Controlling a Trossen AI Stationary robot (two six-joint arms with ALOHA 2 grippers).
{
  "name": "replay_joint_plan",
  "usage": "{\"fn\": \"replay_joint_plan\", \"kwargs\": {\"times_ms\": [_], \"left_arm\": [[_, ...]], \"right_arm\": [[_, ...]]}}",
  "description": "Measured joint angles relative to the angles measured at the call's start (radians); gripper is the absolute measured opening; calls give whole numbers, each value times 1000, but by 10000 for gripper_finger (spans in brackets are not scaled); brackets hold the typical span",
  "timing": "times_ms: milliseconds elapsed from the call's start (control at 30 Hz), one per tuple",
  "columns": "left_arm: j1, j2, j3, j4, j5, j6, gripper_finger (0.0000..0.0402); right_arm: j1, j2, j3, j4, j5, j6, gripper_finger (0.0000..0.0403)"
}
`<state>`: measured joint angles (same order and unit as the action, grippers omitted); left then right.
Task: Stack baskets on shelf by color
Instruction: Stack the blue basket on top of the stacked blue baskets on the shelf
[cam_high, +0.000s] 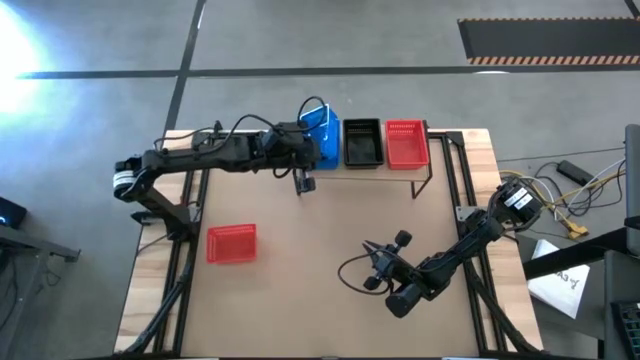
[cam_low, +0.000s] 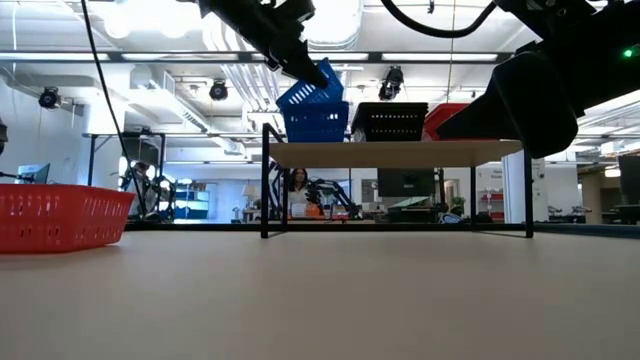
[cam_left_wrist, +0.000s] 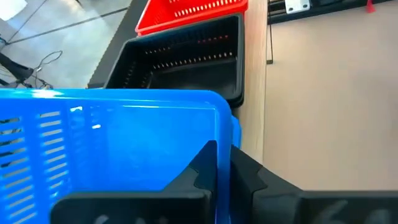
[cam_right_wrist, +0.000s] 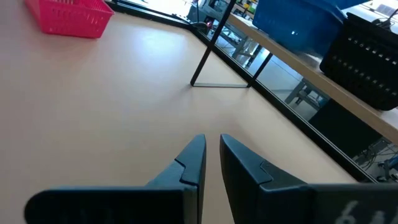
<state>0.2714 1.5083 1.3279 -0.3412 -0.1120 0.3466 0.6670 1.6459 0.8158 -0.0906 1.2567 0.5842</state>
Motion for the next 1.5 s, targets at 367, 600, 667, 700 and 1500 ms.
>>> {"fn": "replay_joint_plan", "kwargs": {"times_ms": [367,600,667,700,1500], "left_arm": [[1,0,-5,9,0,-3,50],[0,-4,15,-15,0,-3,114],[-4,-14,23,-17,0,-2,123],[-5,-20,25,-17,0,-1,125],[-7,-6,69,-146,-24,63,3]], "right_arm": [[0,0,0,0,0,0,38],[0,0,0,0,0,3,38],[0,0,0,0,0,3,38],[0,0,0,0,0,3,38],[0,0,0,0,-1,9,38]]}}
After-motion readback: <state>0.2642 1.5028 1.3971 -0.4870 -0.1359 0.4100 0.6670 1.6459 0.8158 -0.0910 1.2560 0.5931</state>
